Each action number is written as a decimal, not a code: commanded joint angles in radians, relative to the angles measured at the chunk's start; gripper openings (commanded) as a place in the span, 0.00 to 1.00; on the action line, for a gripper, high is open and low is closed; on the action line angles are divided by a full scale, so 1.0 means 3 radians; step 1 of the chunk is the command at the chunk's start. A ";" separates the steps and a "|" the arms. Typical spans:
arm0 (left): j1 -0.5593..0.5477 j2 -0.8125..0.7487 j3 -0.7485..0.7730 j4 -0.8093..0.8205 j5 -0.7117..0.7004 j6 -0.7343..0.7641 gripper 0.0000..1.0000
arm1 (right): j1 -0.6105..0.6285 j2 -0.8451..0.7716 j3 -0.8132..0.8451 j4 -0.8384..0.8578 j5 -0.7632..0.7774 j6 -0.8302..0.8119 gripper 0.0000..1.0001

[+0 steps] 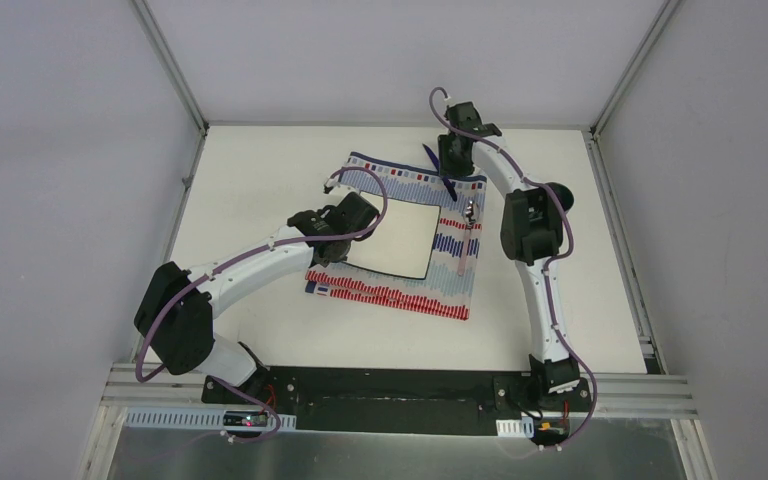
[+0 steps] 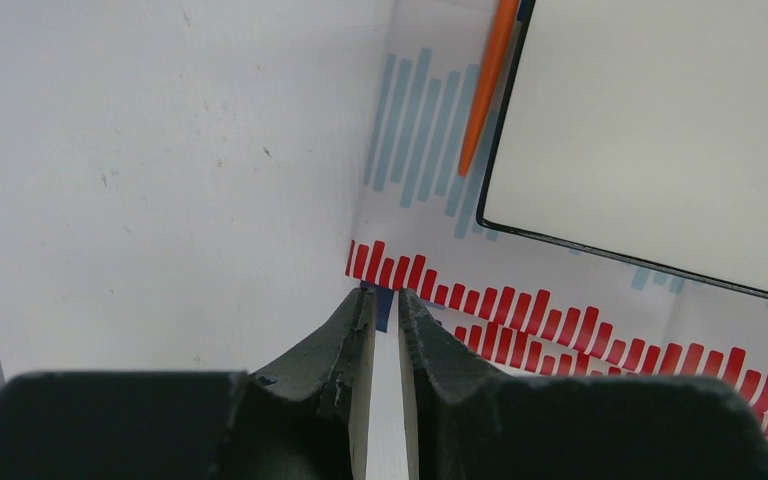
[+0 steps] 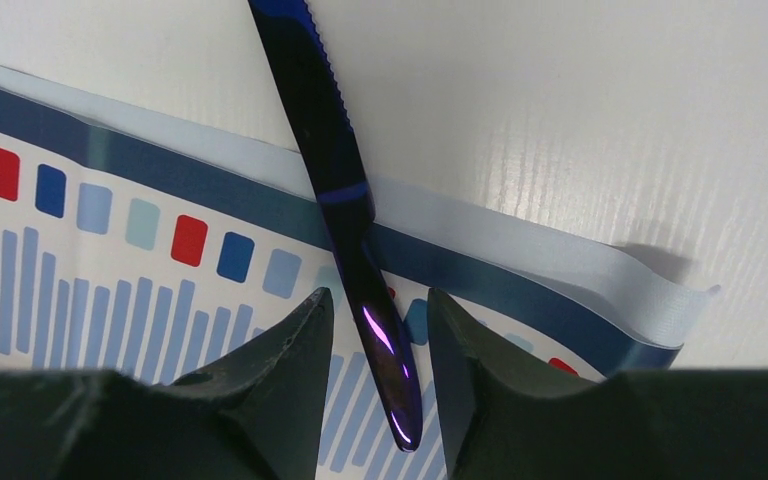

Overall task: Set the dinner table for one person
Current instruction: Move the knife to the napkin.

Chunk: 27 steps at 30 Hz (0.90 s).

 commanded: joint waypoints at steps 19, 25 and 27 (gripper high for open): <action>-0.0015 -0.0029 -0.0041 0.0064 -0.0093 -0.0035 0.16 | 0.0025 0.0107 0.0010 0.0077 -0.0281 0.0074 0.24; -0.0013 -0.0049 -0.0065 0.0083 -0.0073 -0.0033 0.16 | 0.0028 0.0092 -0.0042 0.0078 -0.0331 0.0105 0.23; -0.0017 -0.0053 -0.0075 0.0093 -0.0067 -0.0029 0.16 | 0.0031 0.0099 -0.0044 0.0071 -0.0351 0.0102 0.28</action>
